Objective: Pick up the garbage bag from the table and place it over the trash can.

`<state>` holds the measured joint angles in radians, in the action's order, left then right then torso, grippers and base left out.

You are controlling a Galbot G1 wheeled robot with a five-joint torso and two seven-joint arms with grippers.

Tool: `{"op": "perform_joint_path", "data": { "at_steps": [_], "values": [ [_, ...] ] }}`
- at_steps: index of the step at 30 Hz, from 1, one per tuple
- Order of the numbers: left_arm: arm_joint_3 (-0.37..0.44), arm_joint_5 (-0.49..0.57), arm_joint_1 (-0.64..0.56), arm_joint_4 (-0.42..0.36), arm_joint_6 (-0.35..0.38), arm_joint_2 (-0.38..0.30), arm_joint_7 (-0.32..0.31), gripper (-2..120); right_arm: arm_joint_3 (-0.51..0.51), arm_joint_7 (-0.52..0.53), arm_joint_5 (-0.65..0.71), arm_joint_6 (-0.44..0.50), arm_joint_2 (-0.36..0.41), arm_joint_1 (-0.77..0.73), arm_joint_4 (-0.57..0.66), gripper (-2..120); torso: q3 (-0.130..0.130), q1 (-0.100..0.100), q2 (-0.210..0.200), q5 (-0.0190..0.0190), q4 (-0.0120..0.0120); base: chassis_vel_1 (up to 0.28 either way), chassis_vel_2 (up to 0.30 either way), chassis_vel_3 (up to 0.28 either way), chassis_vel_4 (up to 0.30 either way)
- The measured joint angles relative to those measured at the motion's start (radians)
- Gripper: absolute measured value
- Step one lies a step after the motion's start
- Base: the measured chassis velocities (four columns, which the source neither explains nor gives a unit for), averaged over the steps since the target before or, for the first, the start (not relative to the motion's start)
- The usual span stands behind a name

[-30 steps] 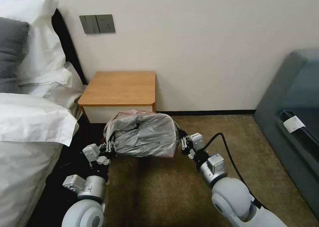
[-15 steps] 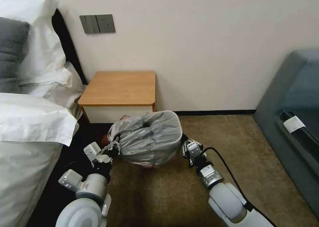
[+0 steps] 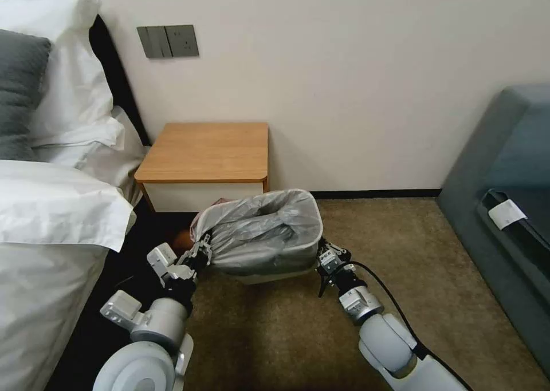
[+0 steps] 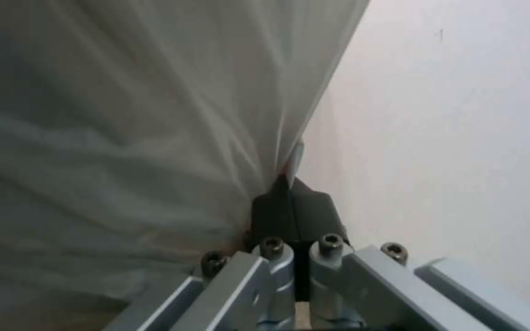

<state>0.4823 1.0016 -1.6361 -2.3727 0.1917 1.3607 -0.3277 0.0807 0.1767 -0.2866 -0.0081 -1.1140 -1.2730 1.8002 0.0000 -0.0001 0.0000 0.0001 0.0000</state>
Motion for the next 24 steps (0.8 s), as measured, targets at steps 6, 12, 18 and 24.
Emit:
{"op": "perform_joint_path", "data": {
  "at_steps": [6, 12, 18, 24],
  "values": [
    [0.014, -0.067, 0.034, 0.062, -0.005, -0.010, -0.003, 10, 0.083, -0.016, -0.048, 0.029, 0.004, -0.063, 0.069, 24, 0.000, 0.000, 0.000, -0.0003, 0.0000, 0.000, 0.000, 0.000, 0.000],
    [0.016, -0.166, 0.054, 0.112, 0.015, -0.019, -0.025, 10, 0.198, -0.037, -0.043, 0.063, 0.023, -0.160, 0.166, 47, 0.000, 0.000, 0.000, -0.0001, -0.0002, 0.000, 0.000, 0.000, 0.000],
    [0.001, -0.398, 0.066, 0.148, 0.000, -0.027, 0.003, 10, 0.247, -0.030, 0.068, 0.102, 0.030, -0.162, 0.281, 69, 0.000, 0.000, 0.000, 0.0000, -0.0003, 0.000, 0.000, 0.000, 0.000],
    [-0.012, -0.576, 0.064, 0.163, -0.040, -0.039, 0.047, 10, 0.145, -0.094, 0.209, 0.029, 0.100, -0.045, 0.412, 72, 0.000, 0.000, 0.000, 0.0000, 0.0000, 0.000, 0.000, 0.000, 0.000]
  ]
}}
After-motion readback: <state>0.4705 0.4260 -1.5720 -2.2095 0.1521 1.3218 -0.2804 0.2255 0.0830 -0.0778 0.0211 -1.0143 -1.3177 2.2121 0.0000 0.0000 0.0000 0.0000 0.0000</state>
